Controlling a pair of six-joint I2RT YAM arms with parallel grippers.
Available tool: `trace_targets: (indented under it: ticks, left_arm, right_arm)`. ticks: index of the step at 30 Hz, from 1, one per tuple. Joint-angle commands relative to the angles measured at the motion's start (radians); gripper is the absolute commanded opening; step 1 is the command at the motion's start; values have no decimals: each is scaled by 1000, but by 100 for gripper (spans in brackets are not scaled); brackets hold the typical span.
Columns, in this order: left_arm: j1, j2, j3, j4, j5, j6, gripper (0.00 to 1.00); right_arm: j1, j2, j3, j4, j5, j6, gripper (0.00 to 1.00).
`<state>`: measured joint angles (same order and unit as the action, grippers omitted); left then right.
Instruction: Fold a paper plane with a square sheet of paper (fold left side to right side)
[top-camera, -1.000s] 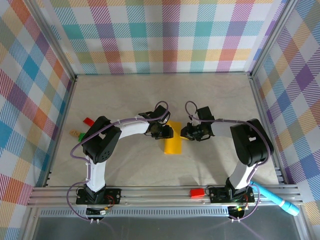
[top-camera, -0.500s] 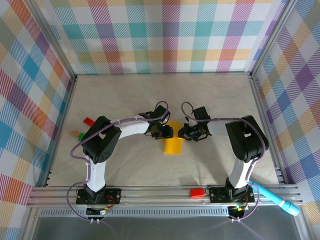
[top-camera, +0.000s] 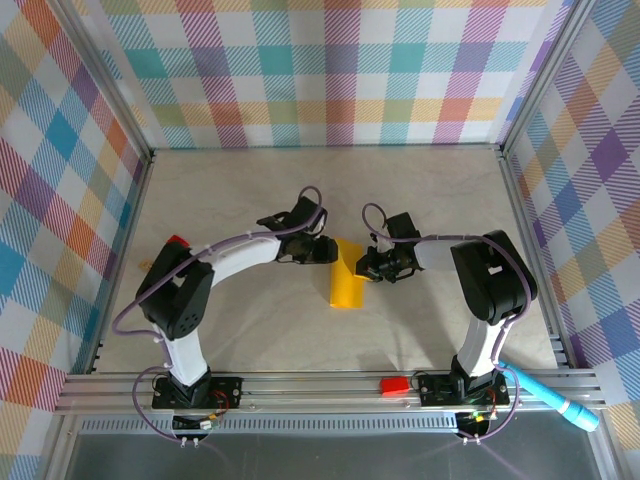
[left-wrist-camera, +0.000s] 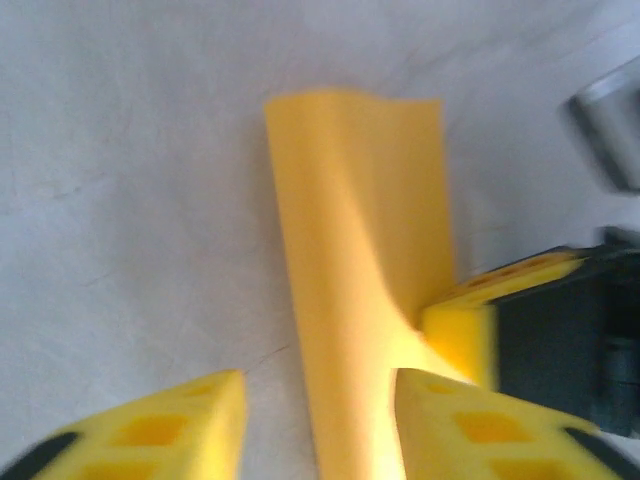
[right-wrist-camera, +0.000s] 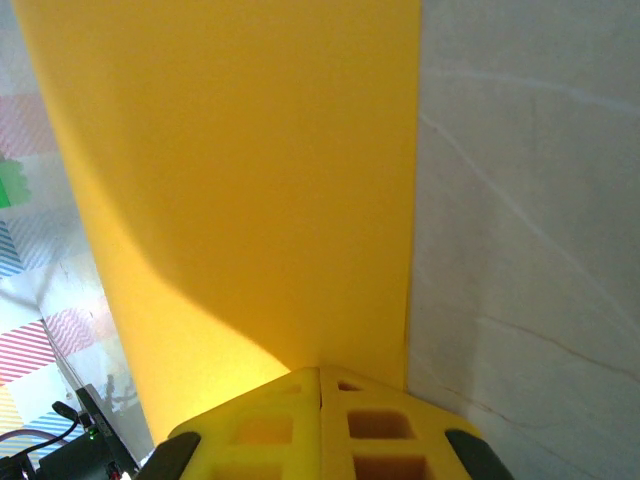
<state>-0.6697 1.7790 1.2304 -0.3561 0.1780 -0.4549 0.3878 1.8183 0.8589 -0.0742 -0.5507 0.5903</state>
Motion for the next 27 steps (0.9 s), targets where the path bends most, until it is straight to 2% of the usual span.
trace_targets:
  ticks: [1,4,8,10,19,27]
  left_arm:
    - [-1,-40,-31,67,89,53,25]
    - [-1,-13,-50,152,180,36,13]
    - [-2,35,-86,268,290,-16,5]
    - [-2,62,-99,299,310,-36,2]
    - [5,149,-138,271,255,-2,0]
    - [24,150,-209,310,230,-23,0]
  right_arm:
    - [3,61,-27,-117,129,-14,0]
    - [3,62,-26,-121,130,-13,0]
    - [3,63,-29,-125,138,-14,0]
    - [3,64,-29,-132,141,-17,0]
    - [3,70,-28,-157,165,-31,0]
    - [3,73,-20,-208,222,-53,0]
